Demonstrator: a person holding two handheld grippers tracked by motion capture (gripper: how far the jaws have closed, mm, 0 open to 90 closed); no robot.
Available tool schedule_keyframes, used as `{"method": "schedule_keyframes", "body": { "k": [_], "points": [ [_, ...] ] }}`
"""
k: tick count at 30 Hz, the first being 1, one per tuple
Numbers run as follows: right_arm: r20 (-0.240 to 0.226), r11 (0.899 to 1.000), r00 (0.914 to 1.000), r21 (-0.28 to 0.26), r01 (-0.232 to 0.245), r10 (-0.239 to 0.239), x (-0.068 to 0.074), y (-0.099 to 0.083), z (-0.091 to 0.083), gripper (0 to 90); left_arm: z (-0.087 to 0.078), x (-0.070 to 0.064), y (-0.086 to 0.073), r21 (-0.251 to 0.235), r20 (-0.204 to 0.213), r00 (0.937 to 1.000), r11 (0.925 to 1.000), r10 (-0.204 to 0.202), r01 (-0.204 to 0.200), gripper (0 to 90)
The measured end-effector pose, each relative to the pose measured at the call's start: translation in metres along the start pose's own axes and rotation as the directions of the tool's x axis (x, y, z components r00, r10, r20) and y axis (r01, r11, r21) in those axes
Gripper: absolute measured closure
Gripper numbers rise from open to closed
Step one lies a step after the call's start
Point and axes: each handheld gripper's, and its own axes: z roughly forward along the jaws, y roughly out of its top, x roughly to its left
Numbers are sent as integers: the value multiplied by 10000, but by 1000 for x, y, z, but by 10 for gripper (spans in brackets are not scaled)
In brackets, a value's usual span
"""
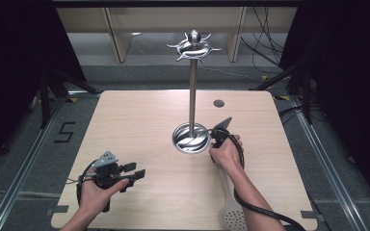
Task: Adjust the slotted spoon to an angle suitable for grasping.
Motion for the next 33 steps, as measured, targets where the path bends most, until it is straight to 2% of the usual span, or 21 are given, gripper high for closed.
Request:
{"method": "schedule_keyframes", "body": {
  "k": [1, 2, 8, 9, 10, 11, 13, 17, 18, 19, 20, 23, 26, 27, 28, 29, 30, 31, 33],
  "points": [
    [0, 10000, 10000, 0, 0, 0, 0, 0, 0, 696, 0, 0, 0, 0, 0, 10000, 10000, 0, 0, 459],
    [-209, 9997, 9996, -155, -207, 203, 1, -1, -1, 695, 0, -1, 0, 6, -46, 10000, 10000, -1, 1, 459],
    [-481, 9985, 9988, -550, 26, -53, -6, -4, -10, 695, 0, 0, 0, 15, 37, 10000, 10000, 60, -60, 459],
    [-481, 9985, 9988, -550, 26, -53, -6, -4, -10, 695, 0, 0, 0, 34, 47, 10000, 10000, 63, -63, 459],
    [-578, 9968, 9983, -804, -34, -13, -6, -6, -14, 695, 0, 0, 0, 22, 48, 10000, 10000, 59, -59, 458],
    [-578, 9968, 9983, -804, -34, -13, -6, -6, -14, 695, 0, 0, 0, 22, 48, 10000, 10000, 59, -59, 458],
    [-745, 9935, 9972, -1134, -125, 40, -8, -8, -18, 695, 1, -1, 0, -20, 42, 10000, 10000, 45, -44, 459],
    [-869, 9896, 9961, -1435, -8, -118, -10, -11, -22, 695, 1, -1, 0, -18, 34, 10000, 10000, 33, -33, 459],
    [-956, 9901, 9954, -1386, -203, 70, -10, -12, -24, 695, 1, -1, -1, -25, 45, 10000, 10000, -28, 28, 458],
    [-837, 9816, 9950, -1874, 373, -538, -15, -12, -22, 695, 1, -1, 0, -23, 33, 10000, 10000, 38, -38, 458],
    [-858, 9840, 9960, -1783, 75, -231, -14, -14, -27, 695, 1, -1, -1, -15, 29, 10000, 10000, 33, -33, 458],
    [-996, 9831, 9949, -1829, -18, -167, -13, -16, -30, 695, 1, -1, -1, -13, 27, 10000, 10000, 32, -32, 458],
    [-1081, 9709, 9921, -2366, 367, -639, -16, -19, -36, 695, 1, 0, -1, -16, 36, 10000, 10000, 58, -58, 458],
    [-1085, 9709, 9928, -2383, 233, -504, -14, -20, -38, 695, 1, -1, -1, -10, 29, 10000, 10000, 29, -29, 458],
    [-1472, 9776, 9888, -2030, -563, 263, -8, -23, -43, 695, 1, -1, -1, -10, 29, 10000, 10000, 29, -29, 459],
    [-1334, 9721, 9910, -2337, -206, -111, -11, -23, -44, 695, 1, -1, -1, -11, 27, 10000, 10000, 32, -32, 458],
    [-1334, 9721, 9910, -2337, -206, -111, -11, -23, -44, 695, 1, -1, -1, -11, 27, 10000, 10000, 32, -32, 458],
    [-1309, 9630, 9909, -2693, -46, -318, -12, -26, -48, 695, 1, -1, -1, -12, 23, 10000, 10000, 29, -29, 459],
    [-1352, 9613, 9906, -2751, -164, -218, -11, -28, -50, 695, 1, 0, -1, 4, 23, 10000, 10000, 40, -40, 458]
  ]
}}
